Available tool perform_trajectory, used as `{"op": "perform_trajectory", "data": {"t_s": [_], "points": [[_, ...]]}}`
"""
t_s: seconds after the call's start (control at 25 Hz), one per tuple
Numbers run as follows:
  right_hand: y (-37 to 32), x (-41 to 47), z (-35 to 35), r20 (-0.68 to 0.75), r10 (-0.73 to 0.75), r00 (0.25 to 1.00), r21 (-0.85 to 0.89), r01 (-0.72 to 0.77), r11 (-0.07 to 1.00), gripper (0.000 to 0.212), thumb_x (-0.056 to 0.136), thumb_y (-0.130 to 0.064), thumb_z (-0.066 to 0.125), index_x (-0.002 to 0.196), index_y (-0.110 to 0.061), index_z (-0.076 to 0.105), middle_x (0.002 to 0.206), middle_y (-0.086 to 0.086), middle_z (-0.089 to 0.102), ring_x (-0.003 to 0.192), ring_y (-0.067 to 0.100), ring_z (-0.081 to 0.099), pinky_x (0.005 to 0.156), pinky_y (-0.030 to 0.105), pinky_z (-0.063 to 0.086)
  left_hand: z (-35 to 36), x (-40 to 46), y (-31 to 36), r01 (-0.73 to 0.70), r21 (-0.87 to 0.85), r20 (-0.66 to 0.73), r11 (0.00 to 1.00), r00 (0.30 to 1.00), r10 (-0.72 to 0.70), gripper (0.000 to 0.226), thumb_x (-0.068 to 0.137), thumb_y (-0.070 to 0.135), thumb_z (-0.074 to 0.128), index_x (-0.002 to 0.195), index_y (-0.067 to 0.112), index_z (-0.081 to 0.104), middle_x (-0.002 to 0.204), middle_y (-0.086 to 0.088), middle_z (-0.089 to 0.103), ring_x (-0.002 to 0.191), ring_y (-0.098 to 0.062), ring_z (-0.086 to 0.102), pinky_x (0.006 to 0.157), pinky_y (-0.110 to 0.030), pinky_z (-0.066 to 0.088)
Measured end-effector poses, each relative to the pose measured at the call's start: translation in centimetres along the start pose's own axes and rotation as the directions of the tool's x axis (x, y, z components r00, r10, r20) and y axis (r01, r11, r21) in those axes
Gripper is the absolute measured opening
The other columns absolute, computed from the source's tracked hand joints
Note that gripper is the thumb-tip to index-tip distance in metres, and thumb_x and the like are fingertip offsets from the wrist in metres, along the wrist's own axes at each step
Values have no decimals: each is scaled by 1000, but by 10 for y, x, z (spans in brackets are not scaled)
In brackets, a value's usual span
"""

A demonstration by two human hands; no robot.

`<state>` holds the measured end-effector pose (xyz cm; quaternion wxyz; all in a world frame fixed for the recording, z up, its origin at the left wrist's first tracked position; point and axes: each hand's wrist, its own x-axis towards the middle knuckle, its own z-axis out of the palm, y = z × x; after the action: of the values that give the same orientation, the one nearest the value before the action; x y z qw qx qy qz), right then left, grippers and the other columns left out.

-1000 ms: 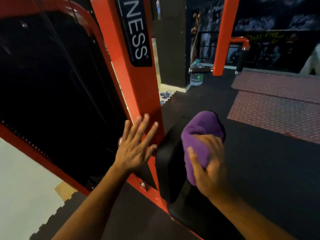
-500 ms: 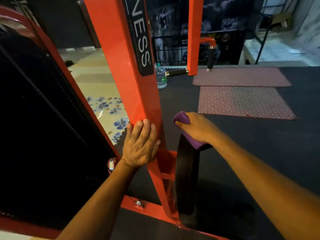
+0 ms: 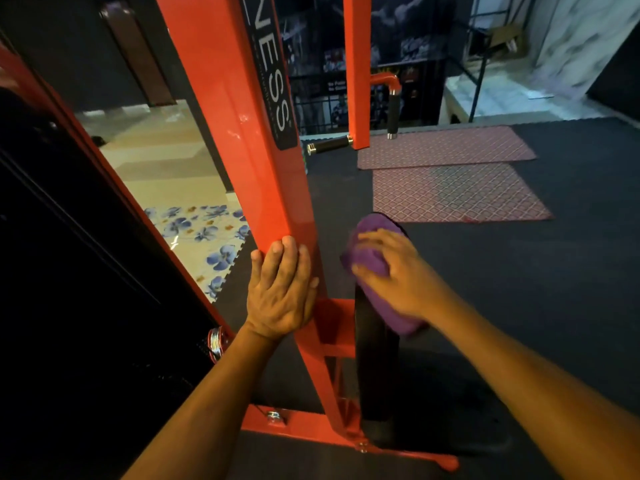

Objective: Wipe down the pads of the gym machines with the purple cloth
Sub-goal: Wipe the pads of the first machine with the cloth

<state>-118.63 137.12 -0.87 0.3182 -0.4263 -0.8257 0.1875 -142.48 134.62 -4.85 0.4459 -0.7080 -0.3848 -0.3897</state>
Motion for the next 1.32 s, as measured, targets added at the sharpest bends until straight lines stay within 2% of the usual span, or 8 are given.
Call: {"op": "perform_trajectory", "data": {"t_s": [0.16, 0.36, 0.52, 0.68, 0.96, 1.08, 1.16, 1.32], "points": [[16, 61, -9, 202, 332, 921, 139, -362, 922, 13, 96, -39, 65, 102, -28, 63, 105, 2, 67, 98, 21, 64, 78, 27, 44, 0, 0, 1, -7, 7, -5, 1000, 1000, 7, 66, 104, 25, 44, 162, 2, 21, 172, -16, 9, 160, -30, 6, 129, -48, 4], [-1, -38, 14, -216, -132, 968, 76, 151, 986, 42, 91, -20, 63, 132, -9, 62, 148, -15, 48, 142, 20, 42, 120, 24, 25, 1, -3, 3, 28, -10, -10, 1000, 1000, -28, 64, 106, 24, 42, 162, 3, 20, 173, -13, 8, 160, -29, 6, 130, -48, 5], [2, -108, 43, -171, -356, 919, -52, 353, 934, 56, 87, -14, 57, 142, -20, 53, 160, 0, 39, 152, 38, 24, 123, 57, 13, 3, -5, 2, 31, -20, -9, 999, 999, -31, 66, 104, 23, 45, 162, 3, 20, 172, -14, 8, 160, -30, 5, 129, -49, 6], [32, -151, 82, -49, -500, 865, -329, 459, 825, 62, 92, -24, 58, 151, -25, 38, 168, -6, 18, 155, 29, 14, 125, 56, 7, 0, -6, 6, 64, -25, 28, 998, 998, -63, 75, 100, 20, 53, 163, 2, 16, 173, -13, 2, 160, -29, 1, 129, -49, 5], [53, -232, 131, 286, -206, 936, -498, 329, 802, 92, 59, -12, 83, 146, -22, 54, 161, -5, 33, 146, 26, 31, 123, 52, 11, -2, -11, 17, 127, -11, 100, 992, 987, -125, 76, 104, 20, 52, 163, 4, 8, 172, -13, -10, 159, -29, -9, 128, -52, 3], [50, -252, 145, 286, -13, 958, -422, 138, 896, 95, 41, -11, 92, 132, -24, 68, 148, -5, 43, 139, 25, 36, 93, 27, 33, -4, -40, 27, 104, -12, 193, 995, 976, -99, 73, 103, 15, 49, 164, 4, 9, 172, -15, -12, 159, -30, -12, 128, -53, 1], [59, -267, 156, 296, -22, 955, -259, 102, 960, 93, 55, -7, 84, 142, -23, 56, 155, -7, 40, 144, 25, 36, 94, 45, 55, -5, -66, 32, 73, -6, 273, 997, 960, -68, 75, 99, 9, 44, 164, 4, 7, 172, -15, -11, 159, -30, -10, 129, -51, -1], [22, -276, 128, -186, 271, 945, 40, -268, 963, 45, 90, -9, 60, 132, -22, 53, 133, 5, 60, 118, 20, 59, 105, 34, 45, -12, -102, 44, 101, -30, 412, 994, 908, -80, 88, 92, 13, 62, 164, 6, 11, 172, -15, -10, 159, -32, -6, 129, -50, 0]]}}
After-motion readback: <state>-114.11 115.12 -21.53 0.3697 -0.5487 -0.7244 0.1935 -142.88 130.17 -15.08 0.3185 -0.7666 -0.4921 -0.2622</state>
